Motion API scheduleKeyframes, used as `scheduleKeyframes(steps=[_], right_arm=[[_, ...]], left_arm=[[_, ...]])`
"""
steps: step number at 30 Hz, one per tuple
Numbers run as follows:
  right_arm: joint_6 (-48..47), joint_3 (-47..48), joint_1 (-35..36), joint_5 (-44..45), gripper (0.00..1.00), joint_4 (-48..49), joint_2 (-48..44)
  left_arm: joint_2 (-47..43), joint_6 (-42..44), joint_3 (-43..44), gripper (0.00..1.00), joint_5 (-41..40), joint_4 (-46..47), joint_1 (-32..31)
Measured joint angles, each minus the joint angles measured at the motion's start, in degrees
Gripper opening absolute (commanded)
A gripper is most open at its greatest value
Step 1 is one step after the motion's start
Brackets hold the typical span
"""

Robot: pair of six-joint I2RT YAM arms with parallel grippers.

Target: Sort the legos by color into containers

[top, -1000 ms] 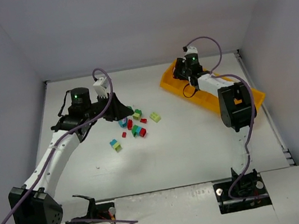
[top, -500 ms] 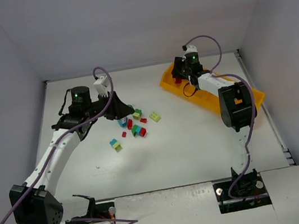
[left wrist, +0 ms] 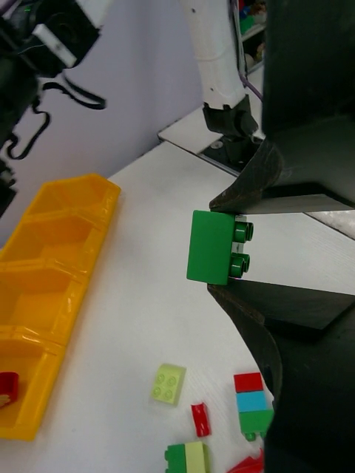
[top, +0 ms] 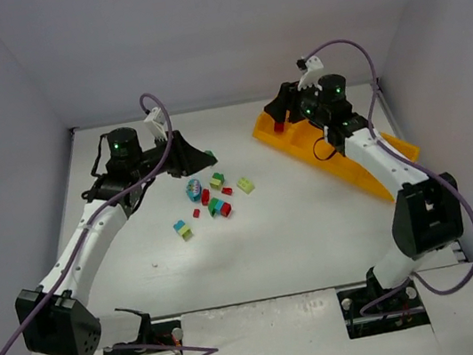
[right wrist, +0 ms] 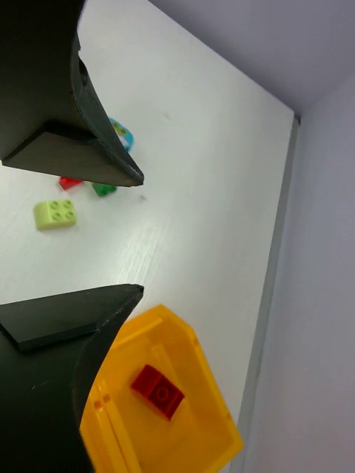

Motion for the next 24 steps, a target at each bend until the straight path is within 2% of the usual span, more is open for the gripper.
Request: scheduleKeyframes(steps=[5, 10, 18, 24], right_arm=[[-0.9, -4.9, 3.4, -6.1, 0.54, 0.0, -9.5], [-1.0, -7.4, 7.9, -10.0, 0.57, -0.2, -14.4], [-1.4, -12.3, 12.5, -10.9, 0.58, 2.1, -18.1], [-2.4, -12.3, 14.3, -10.2, 0.57, 2.9, -18.5]], left_arm=[[2.1, -8.3, 0.8, 0.00, 0.5, 6.4, -0.4], [4.7, -16.5, 2.4, 0.00, 0.6, 10.3, -0.9], [8.0, -32.6, 3.3, 0.00, -2.1, 17.0, -1.4], [10.1, -38.1, 4.2, 0.00, -4.6, 17.3, -2.8]])
